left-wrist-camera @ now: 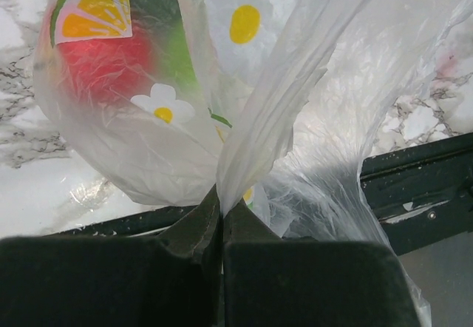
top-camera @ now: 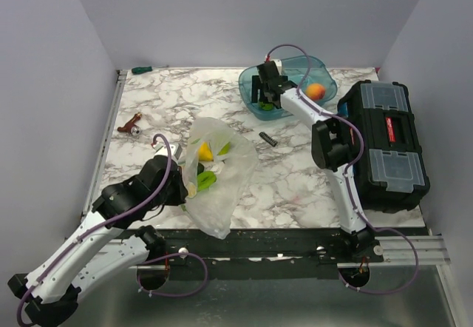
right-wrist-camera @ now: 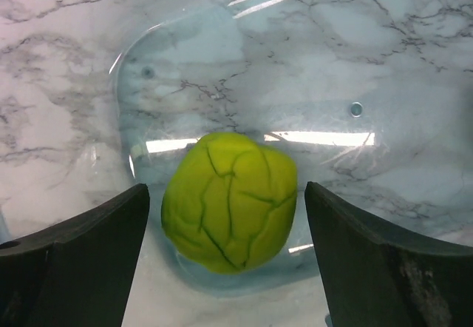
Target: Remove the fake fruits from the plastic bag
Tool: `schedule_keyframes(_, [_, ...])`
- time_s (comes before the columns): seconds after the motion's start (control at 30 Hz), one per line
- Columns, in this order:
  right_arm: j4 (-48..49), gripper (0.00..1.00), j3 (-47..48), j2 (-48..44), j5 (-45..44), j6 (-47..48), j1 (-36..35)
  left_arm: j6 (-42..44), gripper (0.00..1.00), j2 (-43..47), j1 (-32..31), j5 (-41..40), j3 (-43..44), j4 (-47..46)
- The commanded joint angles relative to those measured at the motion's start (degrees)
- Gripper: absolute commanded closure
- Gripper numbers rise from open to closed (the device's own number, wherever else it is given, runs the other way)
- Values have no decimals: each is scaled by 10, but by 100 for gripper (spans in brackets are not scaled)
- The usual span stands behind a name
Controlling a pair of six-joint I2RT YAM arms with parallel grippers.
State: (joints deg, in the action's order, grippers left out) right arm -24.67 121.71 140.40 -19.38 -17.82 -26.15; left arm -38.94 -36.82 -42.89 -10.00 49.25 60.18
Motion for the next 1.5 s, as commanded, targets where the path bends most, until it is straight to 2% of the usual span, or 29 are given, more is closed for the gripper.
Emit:
schedule_keyframes(0.0, [-45, 11, 16, -70, 16, 2, -2, 21, 100, -21, -3, 30, -3, -2])
schedule_keyframes(0.1, [-57, 11, -6, -111, 17, -13, -2, 26, 100, -49, -3, 44, -2, 2])
schedule_keyframes(0.23, [-22, 11, -110, -205, 34, -30, -5, 26, 100, -59, -5, 43, 0, 4])
schedule_keyframes(0.6, [123, 11, -551, -539, 132, -108, -68, 56, 100, -42, -8, 99, 5, -2])
schedule_keyframes(0.8, [138, 12, -711, -681, 163, -132, -130, 52, 100, -52, -10, 93, 17, 27])
schedule_keyframes(0.93, [97, 12, -764, -757, 173, -143, -164, 37, 100, -56, -12, 75, 2, 31])
schedule_keyframes(1.03, [104, 14, -802, -800, 235, -145, -182, 41, 100, -62, -28, 96, -5, 17])
schedule_keyframes(1.1, [116, 15, -816, -814, 244, -152, -213, 38, 100, -59, -38, 94, -9, 12])
schedule_keyframes(1.27, [99, 16, -798, -852, 159, -144, -309, 28, 100, -52, -58, 70, -8, 17])
schedule_keyframes(1.37, [150, 16, -802, -852, 188, -145, -324, 16, 100, -41, -66, 45, -7, 20])
schedule_keyframes(1.47, [229, 18, -808, -803, 184, -166, -363, 7, 100, -33, -68, 25, -6, 25])
